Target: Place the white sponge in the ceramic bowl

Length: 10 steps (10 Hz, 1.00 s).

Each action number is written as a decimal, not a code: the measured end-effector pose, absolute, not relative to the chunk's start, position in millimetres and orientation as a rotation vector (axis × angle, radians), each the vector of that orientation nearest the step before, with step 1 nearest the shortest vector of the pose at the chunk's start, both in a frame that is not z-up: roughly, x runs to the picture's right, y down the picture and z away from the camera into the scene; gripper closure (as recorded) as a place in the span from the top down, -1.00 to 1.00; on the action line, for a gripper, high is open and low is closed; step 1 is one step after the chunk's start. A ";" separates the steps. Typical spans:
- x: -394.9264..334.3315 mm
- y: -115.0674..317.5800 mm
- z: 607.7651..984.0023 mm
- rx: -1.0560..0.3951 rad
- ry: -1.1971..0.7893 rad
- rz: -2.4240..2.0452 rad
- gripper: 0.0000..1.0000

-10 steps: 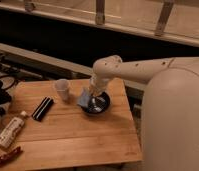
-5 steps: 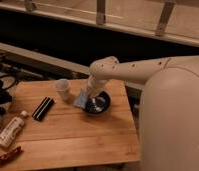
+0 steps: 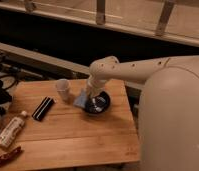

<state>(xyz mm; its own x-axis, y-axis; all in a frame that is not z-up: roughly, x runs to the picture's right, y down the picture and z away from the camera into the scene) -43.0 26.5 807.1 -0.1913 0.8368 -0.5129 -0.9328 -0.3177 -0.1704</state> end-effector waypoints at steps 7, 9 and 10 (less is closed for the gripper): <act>60.1 -34.3 847.8 -0.504 0.266 1.972 -0.63; 52.1 -35.9 851.9 -0.509 0.259 1.953 -0.77; 41.6 -29.9 847.6 -0.515 0.258 1.951 -0.87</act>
